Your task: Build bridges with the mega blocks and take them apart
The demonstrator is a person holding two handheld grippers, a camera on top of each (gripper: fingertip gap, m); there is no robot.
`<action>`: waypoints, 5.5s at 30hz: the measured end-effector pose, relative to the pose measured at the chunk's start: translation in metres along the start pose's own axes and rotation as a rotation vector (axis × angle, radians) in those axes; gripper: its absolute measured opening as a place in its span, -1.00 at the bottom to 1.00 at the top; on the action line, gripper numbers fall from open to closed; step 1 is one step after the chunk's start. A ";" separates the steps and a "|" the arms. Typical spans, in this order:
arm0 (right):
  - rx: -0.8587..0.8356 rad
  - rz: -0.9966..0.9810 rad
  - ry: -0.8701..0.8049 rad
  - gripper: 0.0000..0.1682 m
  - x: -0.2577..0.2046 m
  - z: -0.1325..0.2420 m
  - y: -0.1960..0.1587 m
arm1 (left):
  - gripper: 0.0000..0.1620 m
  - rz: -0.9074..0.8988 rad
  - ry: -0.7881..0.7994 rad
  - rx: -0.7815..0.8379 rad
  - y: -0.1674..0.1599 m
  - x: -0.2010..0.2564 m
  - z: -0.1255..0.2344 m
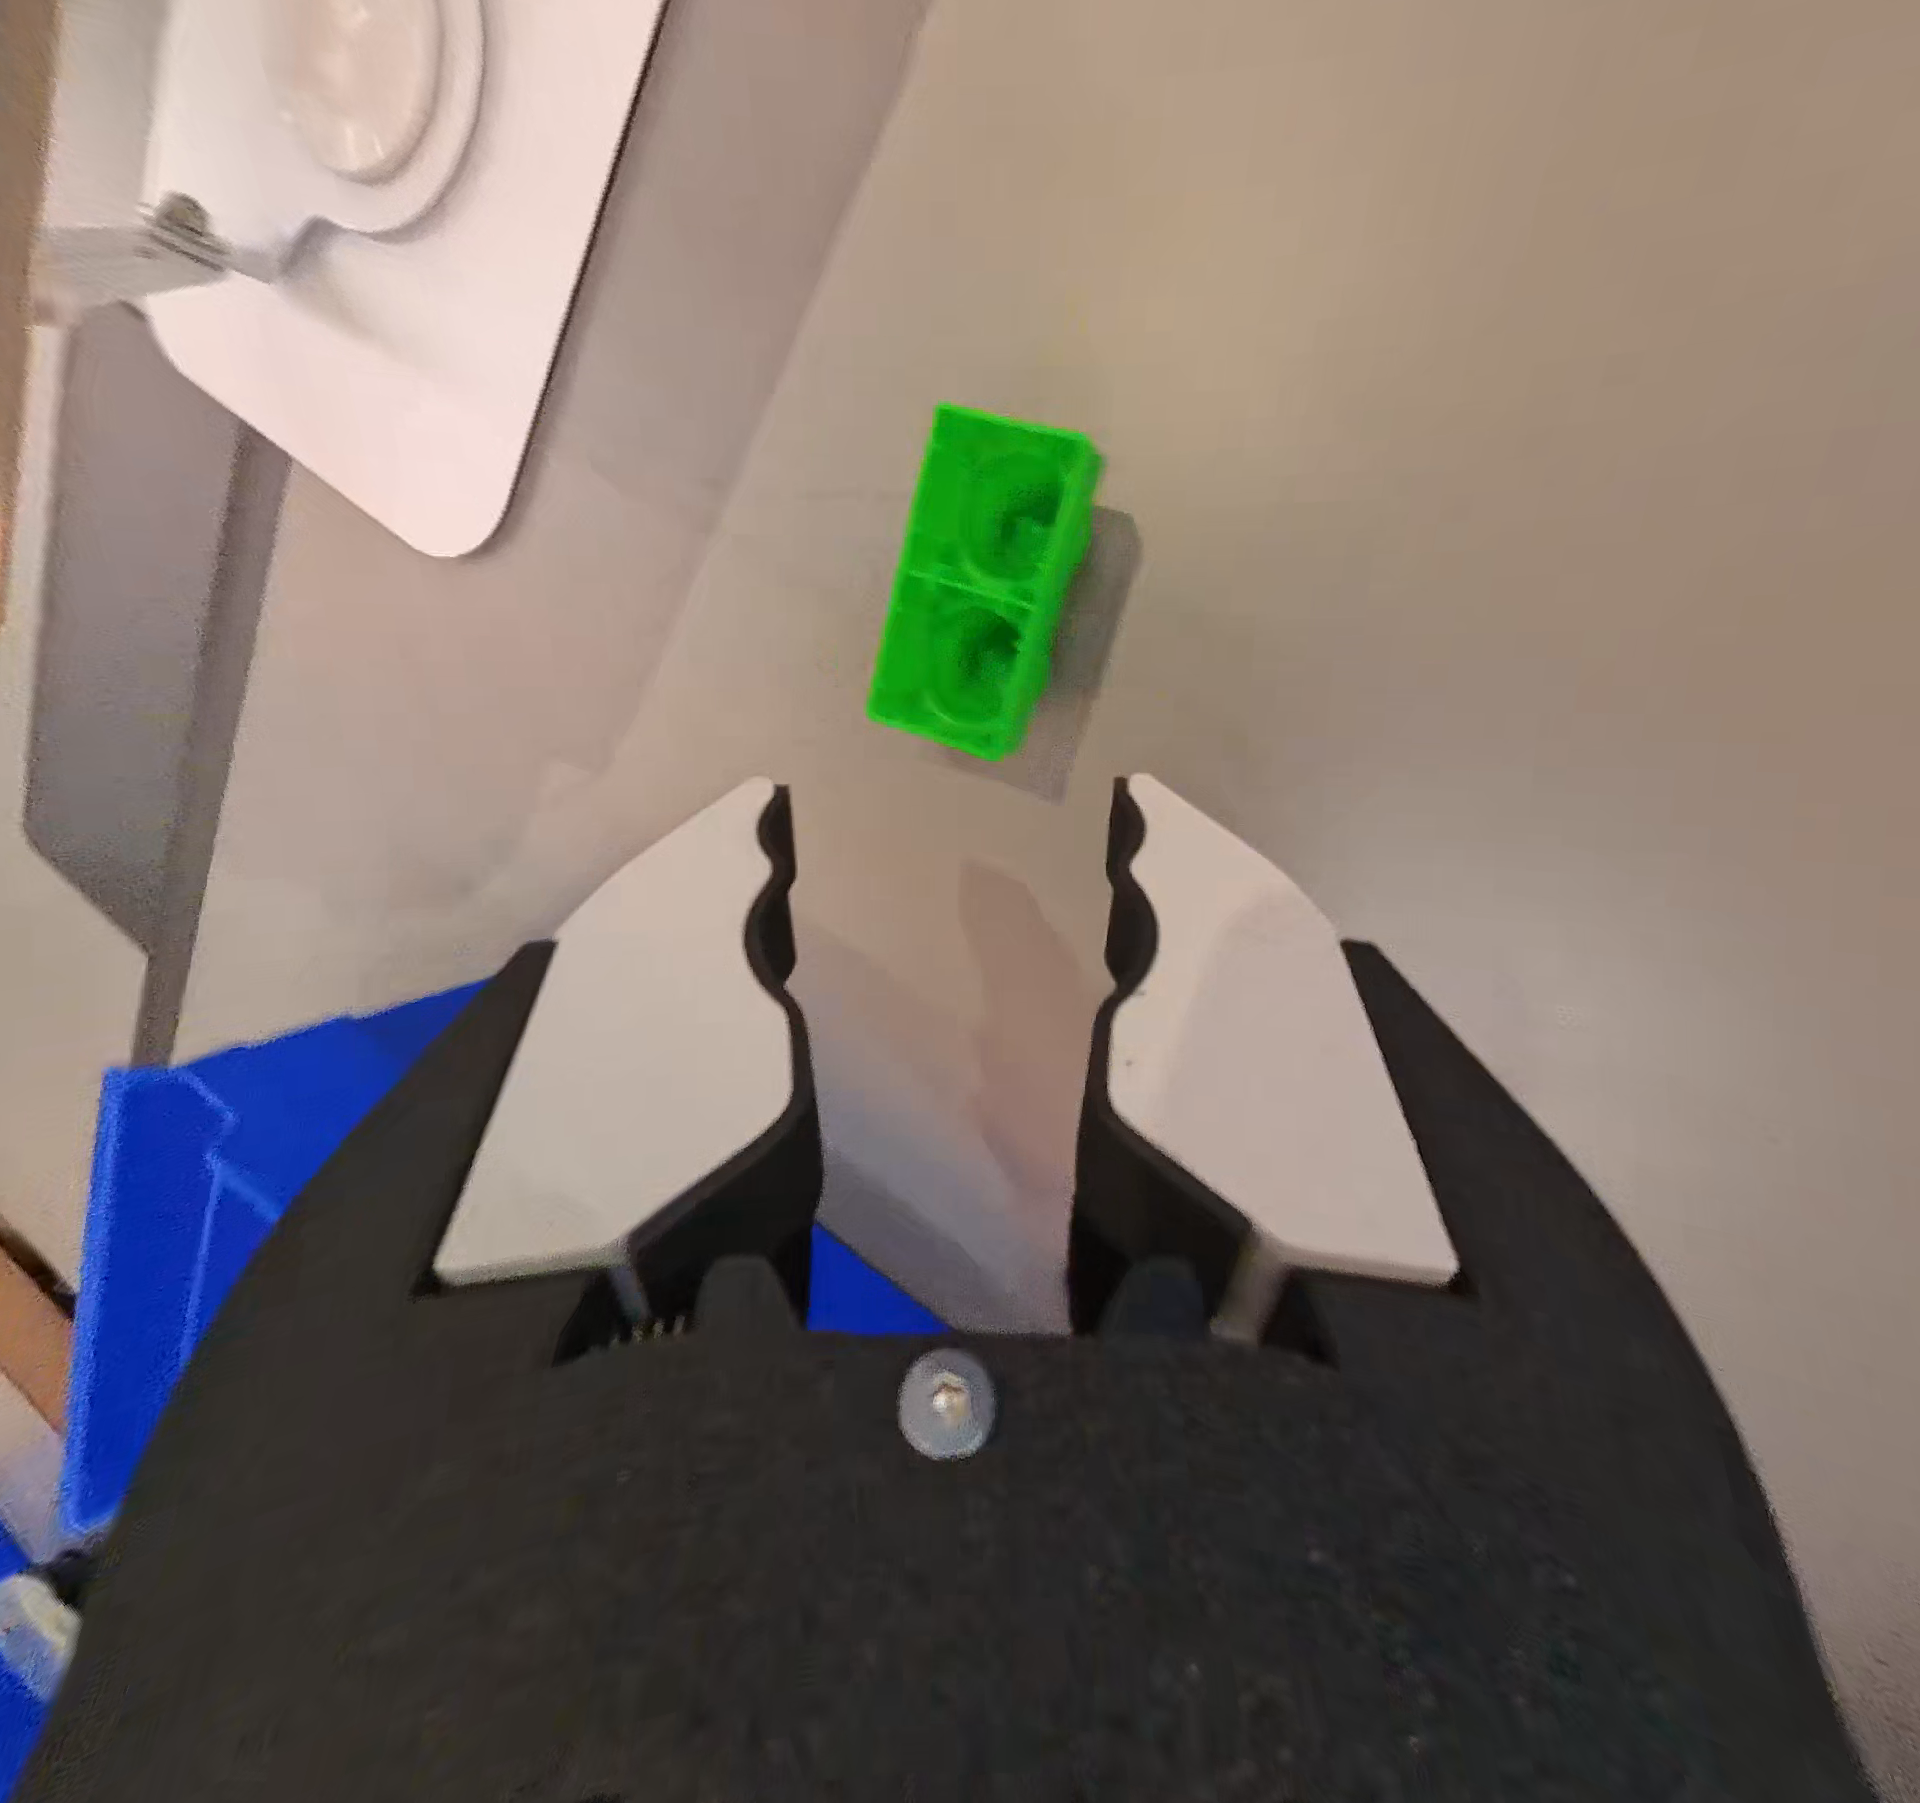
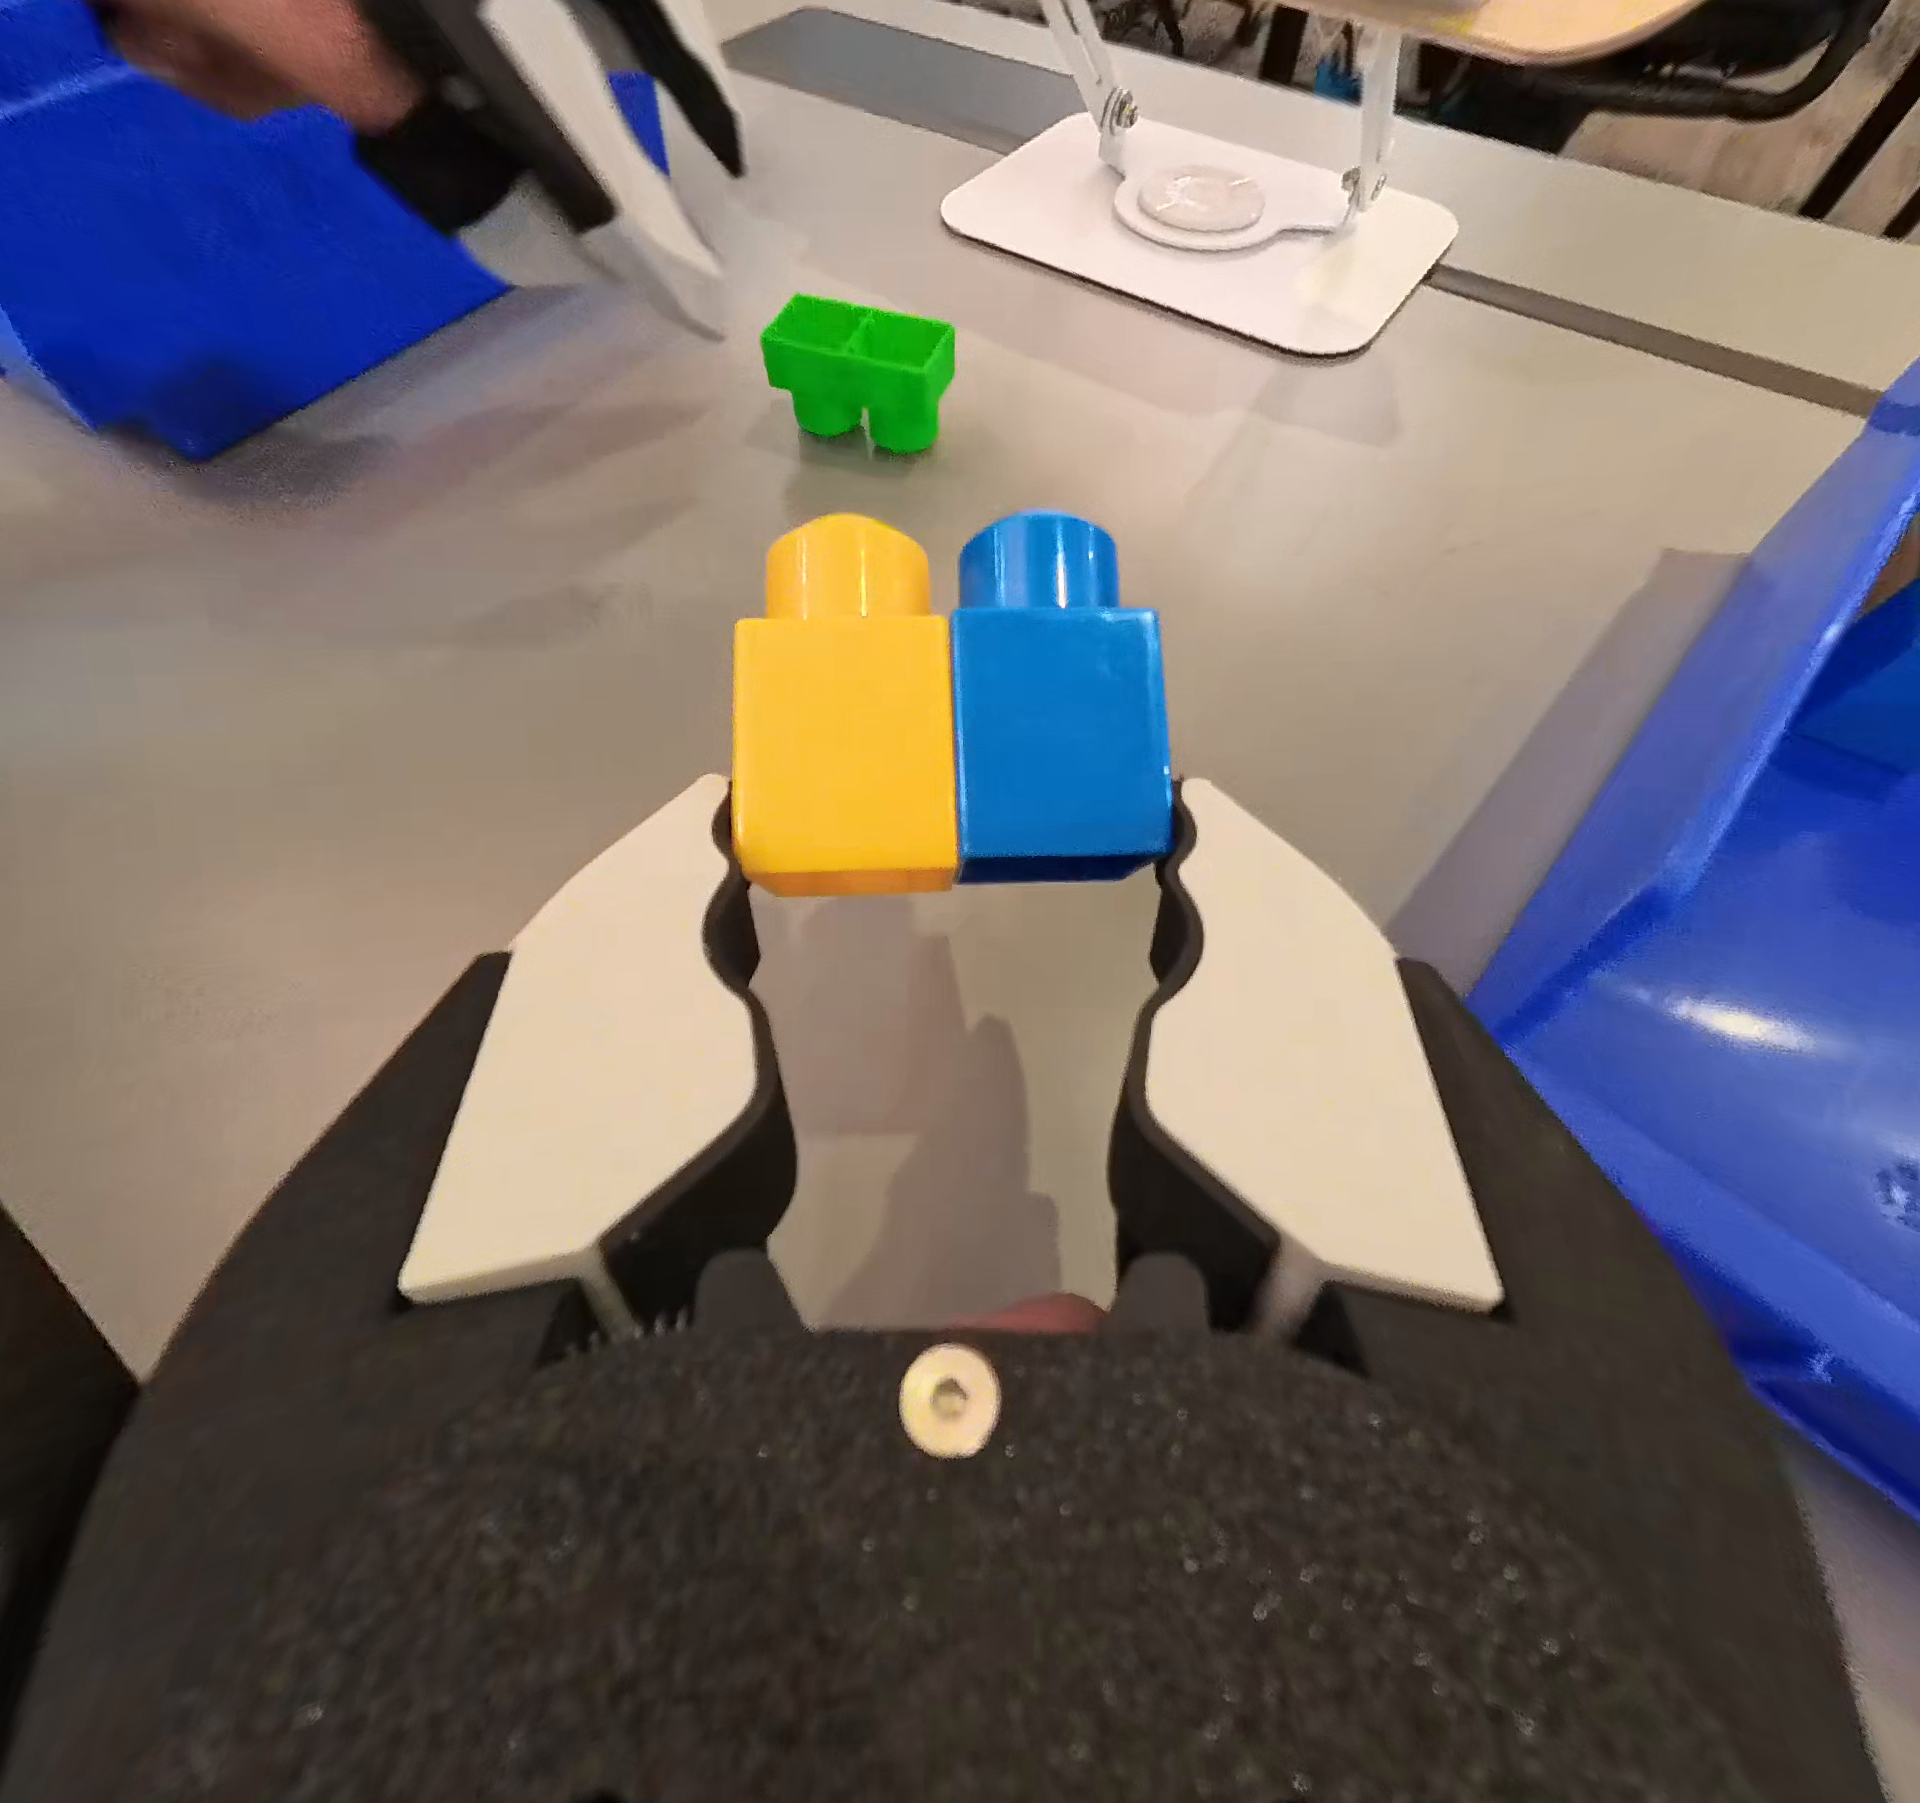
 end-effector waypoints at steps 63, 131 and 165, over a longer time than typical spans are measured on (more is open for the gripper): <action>-0.064 0.593 0.313 -0.11 -0.079 -0.038 0.014 | -0.55 -0.589 -1.064 -0.265 -0.016 0.110 0.065; 0.042 0.705 0.310 -0.11 -0.033 -0.021 0.047 | -0.64 0.252 -1.251 0.237 -0.014 0.094 0.095; -0.007 1.033 0.357 -0.12 -0.066 -0.068 0.052 | -0.64 0.118 -1.362 0.077 -0.017 0.089 0.058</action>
Point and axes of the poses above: each gripper's, where its closed fingertips meet, z back along the fingers, y out of its top, x = y × z across the jaws, the point moved 3 cm from there along z, back along the fingers, and after that the axes turned 2 degrees about z, right-handed, at the moved point
